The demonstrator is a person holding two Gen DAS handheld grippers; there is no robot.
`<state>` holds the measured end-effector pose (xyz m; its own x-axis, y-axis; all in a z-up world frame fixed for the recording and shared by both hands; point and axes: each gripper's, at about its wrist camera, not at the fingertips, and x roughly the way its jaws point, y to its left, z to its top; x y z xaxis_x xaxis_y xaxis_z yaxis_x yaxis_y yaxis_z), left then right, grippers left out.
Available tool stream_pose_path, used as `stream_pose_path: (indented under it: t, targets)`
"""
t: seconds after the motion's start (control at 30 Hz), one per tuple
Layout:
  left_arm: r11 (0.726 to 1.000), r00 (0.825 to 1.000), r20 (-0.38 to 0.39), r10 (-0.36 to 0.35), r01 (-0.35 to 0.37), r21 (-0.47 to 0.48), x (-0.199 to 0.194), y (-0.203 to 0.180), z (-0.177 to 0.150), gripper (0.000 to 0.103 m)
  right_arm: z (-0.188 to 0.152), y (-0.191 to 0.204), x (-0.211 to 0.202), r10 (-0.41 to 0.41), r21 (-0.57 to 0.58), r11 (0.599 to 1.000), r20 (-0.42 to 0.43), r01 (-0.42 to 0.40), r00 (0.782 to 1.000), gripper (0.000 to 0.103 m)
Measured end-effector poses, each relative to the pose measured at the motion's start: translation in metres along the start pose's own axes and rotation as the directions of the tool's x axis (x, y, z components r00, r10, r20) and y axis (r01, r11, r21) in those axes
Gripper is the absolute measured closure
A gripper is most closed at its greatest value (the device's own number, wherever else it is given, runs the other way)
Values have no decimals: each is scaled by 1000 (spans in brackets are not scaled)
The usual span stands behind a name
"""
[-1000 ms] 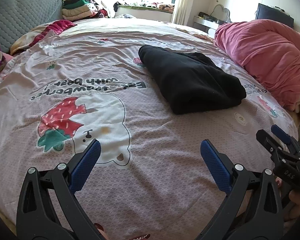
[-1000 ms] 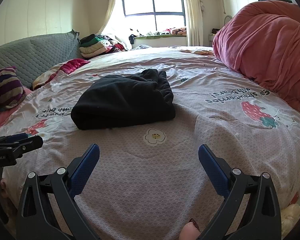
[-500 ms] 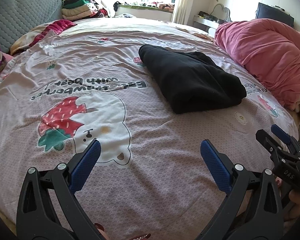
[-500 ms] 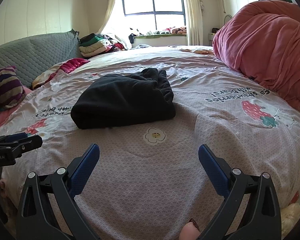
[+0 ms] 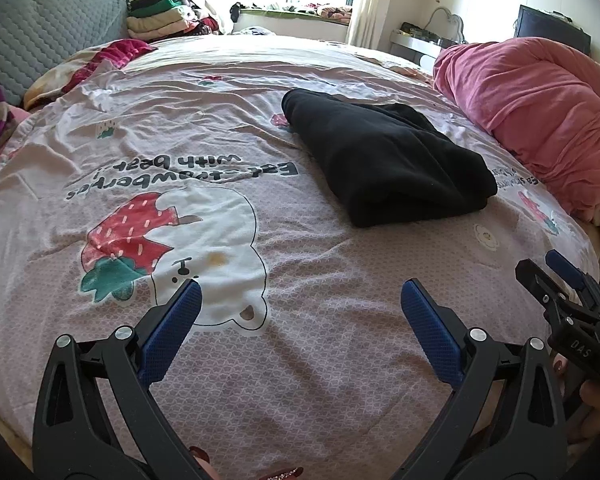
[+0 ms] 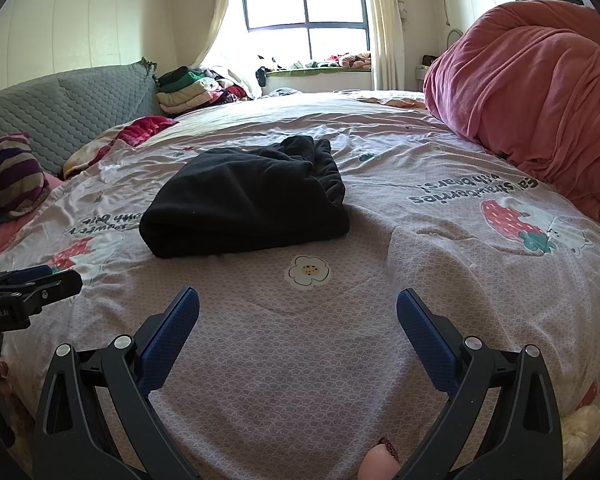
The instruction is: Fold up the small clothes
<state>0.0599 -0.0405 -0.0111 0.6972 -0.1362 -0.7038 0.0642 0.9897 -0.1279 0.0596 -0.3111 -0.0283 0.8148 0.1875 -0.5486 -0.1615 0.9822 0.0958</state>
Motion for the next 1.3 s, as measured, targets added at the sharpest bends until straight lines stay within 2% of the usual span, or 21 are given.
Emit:
stream_pose_path:
  t: [0.27, 0.5, 0.67, 0.73, 0.8, 0.9, 0.97, 1.0, 1.07, 1.13, 1.17, 1.2, 1.23, 1.3]
  targets:
    - [1000, 1000, -8, -7, 7, 2, 1, -1, -1, 10, 0, -3, 0, -7, 3, 1000, -2, 7, 1000, 5]
    - [1000, 999, -24, -28, 27, -13, 2, 2, 1, 10, 3, -12, -6, -48, 42, 998, -1, 48, 999, 5]
    - [997, 1000, -26, -6, 4, -77, -4, 23, 1, 10, 15, -50, -37, -152, 147, 978, 19, 147, 988, 5]
    - [996, 1000, -19, 6, -7, -92, -9, 34, 3, 10, 23, -79, -63, -217, 220, 954, 49, 201, 975, 5]
    - [993, 999, -7, 47, -48, -106, -18, 54, 8, 9, 28, -112, -89, -276, 290, 926, 77, 243, 958, 5]
    - [978, 990, 0, 140, -139, -153, -30, 99, 20, 9, 27, -178, -125, -445, 391, 830, 39, 396, 894, 5]
    - [956, 977, 13, 212, -205, -209, -45, 145, 31, 10, 17, -232, -144, -556, 453, 737, -14, 501, 831, 5]
    - [944, 969, 12, 245, -236, -229, -51, 164, 34, 9, 11, -258, -148, -604, 466, 685, -65, 560, 794, 5]
    - [911, 946, 4, 325, -312, -270, -62, 209, 42, 10, -10, -325, -155, -709, 468, 542, -191, 698, 679, 5]
    - [854, 898, -32, 439, -428, -296, -69, 262, 49, 9, -35, -381, -159, -758, 458, 400, -322, 794, 568, 5]
    - [823, 873, -49, 485, -474, -311, -71, 286, 51, 9, -49, -408, -160, -755, 460, 336, -390, 822, 527, 5]
    - [790, 848, -75, 524, -518, -329, -72, 316, 53, 10, -64, -436, -160, -737, 459, 277, -463, 844, 493, 5]
    - [753, 823, -104, 558, -555, -352, -71, 343, 54, 10, -78, -459, -161, -710, 467, 231, -519, 854, 476, 5]
    - [696, 782, -147, 606, -610, -378, -69, 384, 54, 10, -99, -487, -161, -675, 470, 127, -604, 874, 423, 5]
